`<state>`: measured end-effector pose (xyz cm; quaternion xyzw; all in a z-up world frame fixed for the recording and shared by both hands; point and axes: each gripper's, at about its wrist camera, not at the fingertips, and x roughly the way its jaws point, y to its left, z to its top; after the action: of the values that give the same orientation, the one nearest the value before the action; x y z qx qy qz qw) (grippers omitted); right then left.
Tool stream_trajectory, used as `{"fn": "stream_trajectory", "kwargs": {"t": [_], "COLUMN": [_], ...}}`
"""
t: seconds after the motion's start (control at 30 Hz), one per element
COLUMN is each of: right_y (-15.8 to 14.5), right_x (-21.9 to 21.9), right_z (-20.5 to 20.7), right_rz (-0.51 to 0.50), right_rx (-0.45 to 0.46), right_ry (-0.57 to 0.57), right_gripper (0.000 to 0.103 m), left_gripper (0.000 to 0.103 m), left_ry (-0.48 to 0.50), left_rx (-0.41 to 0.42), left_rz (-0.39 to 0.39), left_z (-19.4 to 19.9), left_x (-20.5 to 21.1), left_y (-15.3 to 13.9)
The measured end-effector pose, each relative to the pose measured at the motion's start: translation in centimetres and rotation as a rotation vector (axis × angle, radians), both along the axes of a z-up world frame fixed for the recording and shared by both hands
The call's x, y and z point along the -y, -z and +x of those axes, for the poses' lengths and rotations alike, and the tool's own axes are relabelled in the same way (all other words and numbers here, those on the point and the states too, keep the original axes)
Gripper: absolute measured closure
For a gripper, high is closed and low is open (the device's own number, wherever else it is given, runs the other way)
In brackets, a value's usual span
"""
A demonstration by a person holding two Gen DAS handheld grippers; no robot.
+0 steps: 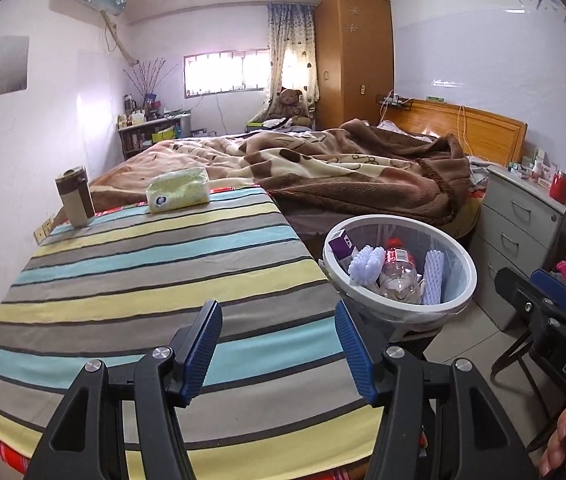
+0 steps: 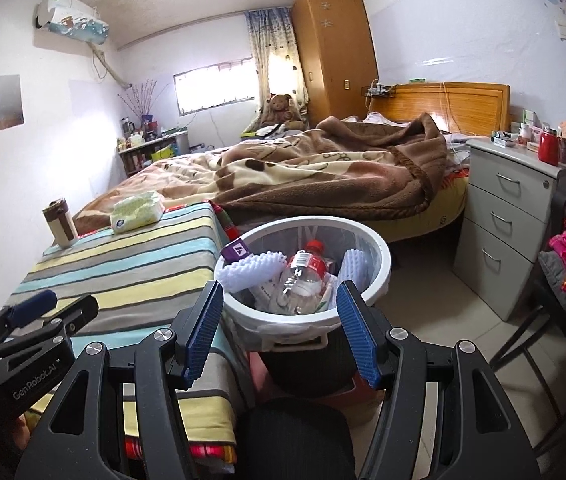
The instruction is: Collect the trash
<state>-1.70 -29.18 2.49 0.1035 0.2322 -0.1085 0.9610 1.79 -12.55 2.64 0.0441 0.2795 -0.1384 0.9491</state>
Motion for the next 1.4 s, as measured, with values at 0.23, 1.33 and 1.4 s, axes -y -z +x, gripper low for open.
{"fn": "stream_trajectory", "kwargs": {"t": [0.23, 1.33, 1.4], "right_y": [0.24, 0.28, 0.29], "right_x": [-0.8, -0.85, -0.87], "right_z": [-0.29, -0.4, -0.33], "right_rz": [-0.001, -0.001, -0.001], "right_rx": [-0.006, -0.023, -0.021], "right_ry": [-0.01, -0.014, -0.012], "right_gripper": [0.042, 0.042, 0.042], "left_gripper": [0.045, 0.045, 0.045], "left_ry": [-0.017, -0.019, -0.017], "left_rx": [0.001, -0.003, -0.002], "left_rz": [0.003, 0.003, 0.002], "left_z": [0.01, -0.09, -0.1], "left_x": [0.0, 0.08, 0.07], "left_y": [0.14, -0.03, 0.01]}}
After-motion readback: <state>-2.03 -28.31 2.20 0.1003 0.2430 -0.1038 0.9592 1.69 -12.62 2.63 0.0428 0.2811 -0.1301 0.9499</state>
